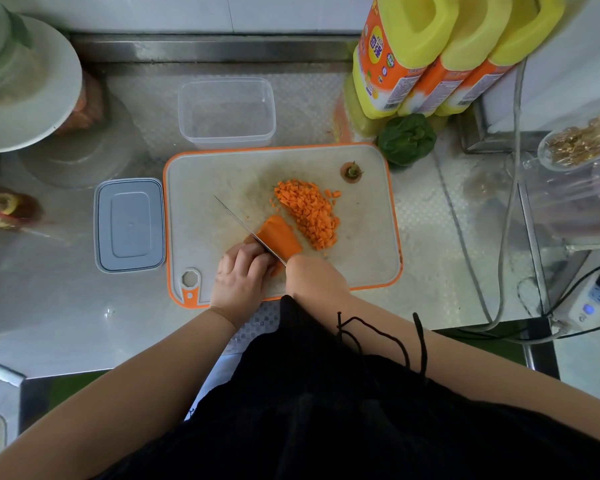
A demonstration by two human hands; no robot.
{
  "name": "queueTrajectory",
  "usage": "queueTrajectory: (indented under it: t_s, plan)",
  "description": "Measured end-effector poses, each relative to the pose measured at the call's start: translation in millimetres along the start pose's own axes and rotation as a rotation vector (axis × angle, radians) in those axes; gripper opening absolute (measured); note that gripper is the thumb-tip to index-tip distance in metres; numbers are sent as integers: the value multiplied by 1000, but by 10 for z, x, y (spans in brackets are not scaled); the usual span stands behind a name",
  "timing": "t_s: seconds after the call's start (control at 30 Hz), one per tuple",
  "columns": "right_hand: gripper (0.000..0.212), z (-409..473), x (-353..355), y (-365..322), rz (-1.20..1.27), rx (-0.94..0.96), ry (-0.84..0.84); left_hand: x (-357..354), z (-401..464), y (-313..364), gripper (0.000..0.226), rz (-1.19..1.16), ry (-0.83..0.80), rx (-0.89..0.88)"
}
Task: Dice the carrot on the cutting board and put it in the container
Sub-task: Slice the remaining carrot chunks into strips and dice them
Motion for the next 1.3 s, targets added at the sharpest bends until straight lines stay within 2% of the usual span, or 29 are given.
queueTrajectory:
  t_s: [0.1, 0.3, 0.4, 0.47, 0.6, 0.67, 1.0, 1.13, 1.2, 1.3]
  plan:
    - [26, 20, 81, -65, -21, 14, 46, -33, -30, -51, 14, 16, -12, 21]
    - [21, 87, 157, -141, -12, 43, 36, -1, -10, -13, 17, 23, -14, 16]
    - [10, 37, 21, 44, -21, -2, -44, -1, -18, -4, 15, 21, -4, 14]
    - [24, 2, -125, 169, -19, -28, -112, 8, -29, 6, 12, 12, -14, 3]
    - [15, -22, -232, 241, 37, -43, -147, 4, -4, 20, 15, 17, -34, 8]
    - [19, -12, -248, 217, 50, -33, -167, 14, -7, 38, 18, 25, -26, -6]
    - [19, 160, -252, 78, 47, -57, -9, -18, -36, -14, 25, 52, -40, 13]
    - [12, 187, -247, 75, 36, -49, 35, -13, -33, -19, 41, 60, -43, 27]
    - [9, 192, -225, 120, 54, -42, 25, 6, -13, -16, 35, 46, -45, 26]
    - [13, 264, -193, 214, 132, 8, -3, 63, 45, 30, 10, 40, -56, -9]
Point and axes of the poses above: each hand's wrist, its own z-axis towards the middle knuckle, its own x-axis out of the back of the hand, y = z × x, the point moved 6 cm from there along z, towards the middle knuckle, and after that the axes turned 13 degrees about -z, right-handed, at the moved point
